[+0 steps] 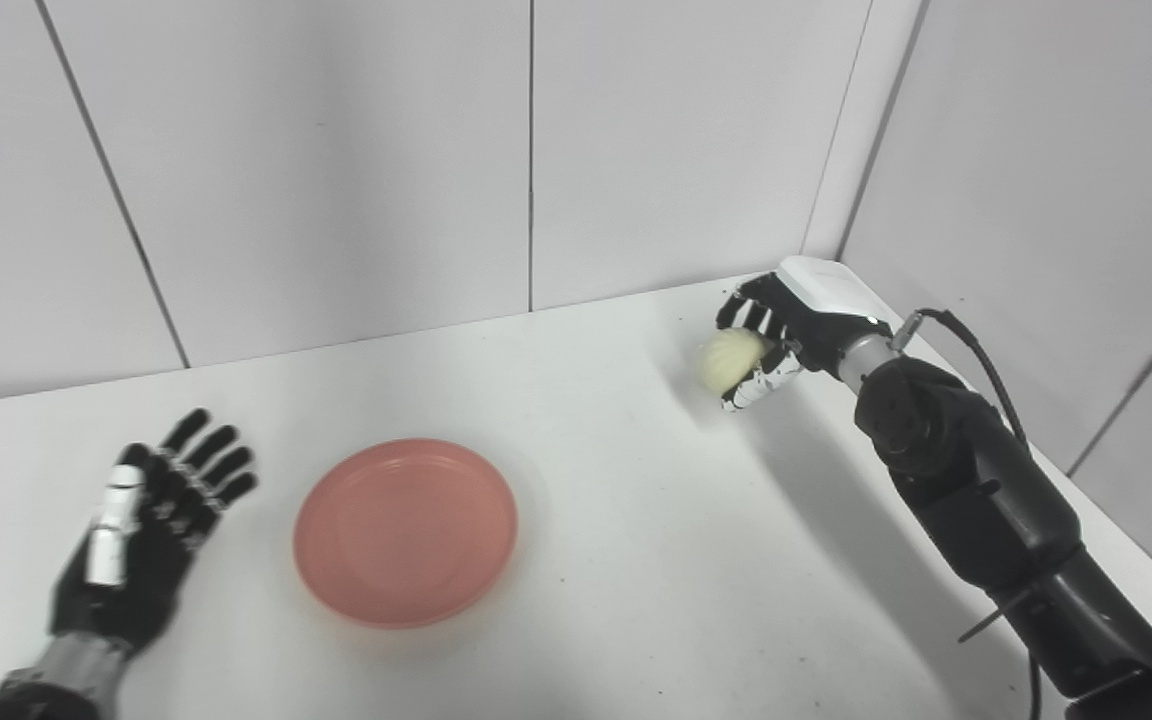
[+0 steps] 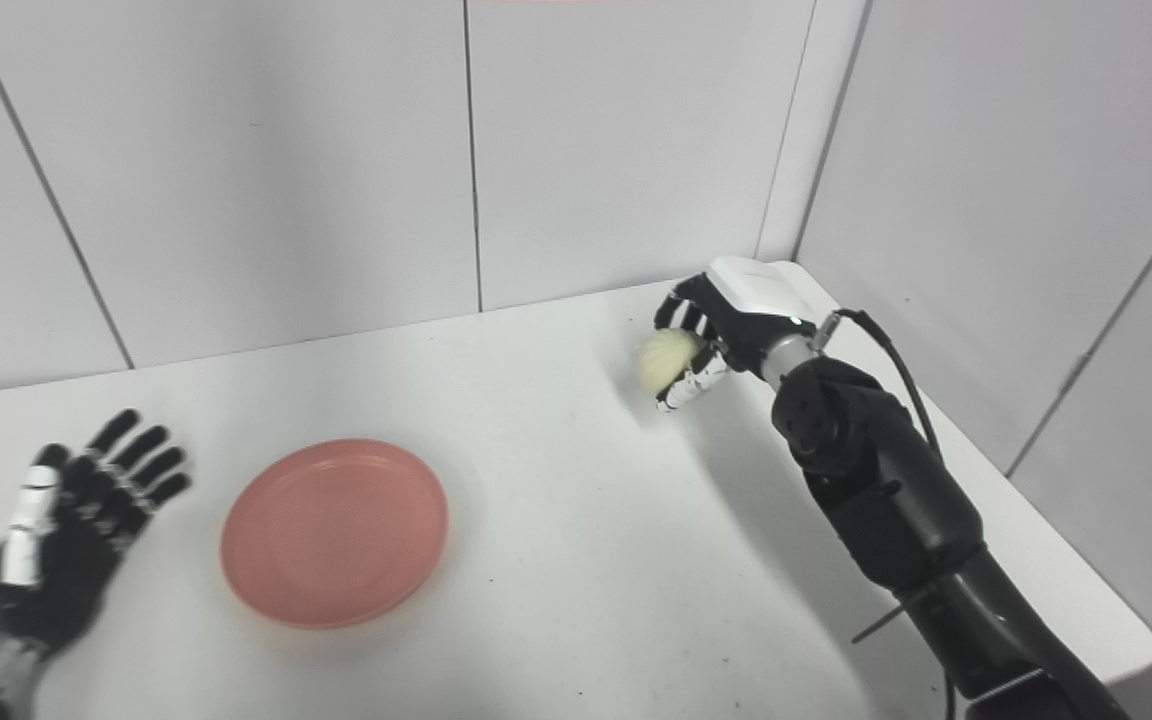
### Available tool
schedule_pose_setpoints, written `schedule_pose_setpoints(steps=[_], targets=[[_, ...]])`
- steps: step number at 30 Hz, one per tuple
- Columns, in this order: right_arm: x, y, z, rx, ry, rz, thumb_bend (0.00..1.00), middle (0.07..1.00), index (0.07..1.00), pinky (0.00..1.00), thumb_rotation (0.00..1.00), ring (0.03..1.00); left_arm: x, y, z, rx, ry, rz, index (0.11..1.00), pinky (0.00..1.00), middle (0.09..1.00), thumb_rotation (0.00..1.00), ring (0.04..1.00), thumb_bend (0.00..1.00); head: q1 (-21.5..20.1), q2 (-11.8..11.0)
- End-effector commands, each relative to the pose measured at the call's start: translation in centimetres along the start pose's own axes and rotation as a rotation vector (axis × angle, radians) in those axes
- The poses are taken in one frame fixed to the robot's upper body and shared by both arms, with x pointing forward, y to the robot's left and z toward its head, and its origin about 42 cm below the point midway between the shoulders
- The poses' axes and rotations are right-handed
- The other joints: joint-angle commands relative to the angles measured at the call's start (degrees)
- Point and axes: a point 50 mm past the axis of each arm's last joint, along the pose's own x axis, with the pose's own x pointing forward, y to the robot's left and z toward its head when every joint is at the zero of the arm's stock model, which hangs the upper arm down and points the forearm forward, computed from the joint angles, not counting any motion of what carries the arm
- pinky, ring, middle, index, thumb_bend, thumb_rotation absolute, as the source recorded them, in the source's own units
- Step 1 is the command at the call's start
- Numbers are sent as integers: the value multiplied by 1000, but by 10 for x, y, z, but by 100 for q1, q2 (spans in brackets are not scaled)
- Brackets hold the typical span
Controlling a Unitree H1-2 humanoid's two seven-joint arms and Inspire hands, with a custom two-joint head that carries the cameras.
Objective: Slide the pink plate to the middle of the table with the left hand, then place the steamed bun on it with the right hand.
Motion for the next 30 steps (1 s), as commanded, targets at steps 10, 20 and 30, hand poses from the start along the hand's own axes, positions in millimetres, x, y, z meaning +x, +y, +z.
schedule_pose_setpoints(steps=[10,20,30], targets=[[21,-13,109,12,-354,34,507,476,565,375,0,379,-1,-52,-41,-49,246,74,971,991,962,1000,952,482,1259,194],[18,0,173,52,-504,98,510,491,540,370,0,393,16,-70,-44,-43,265,86,962,991,945,1000,941,464,1818,321],[19,28,207,85,-575,175,506,474,558,350,0,366,22,-78,-43,-39,273,83,954,974,936,1000,936,474,1845,424]])
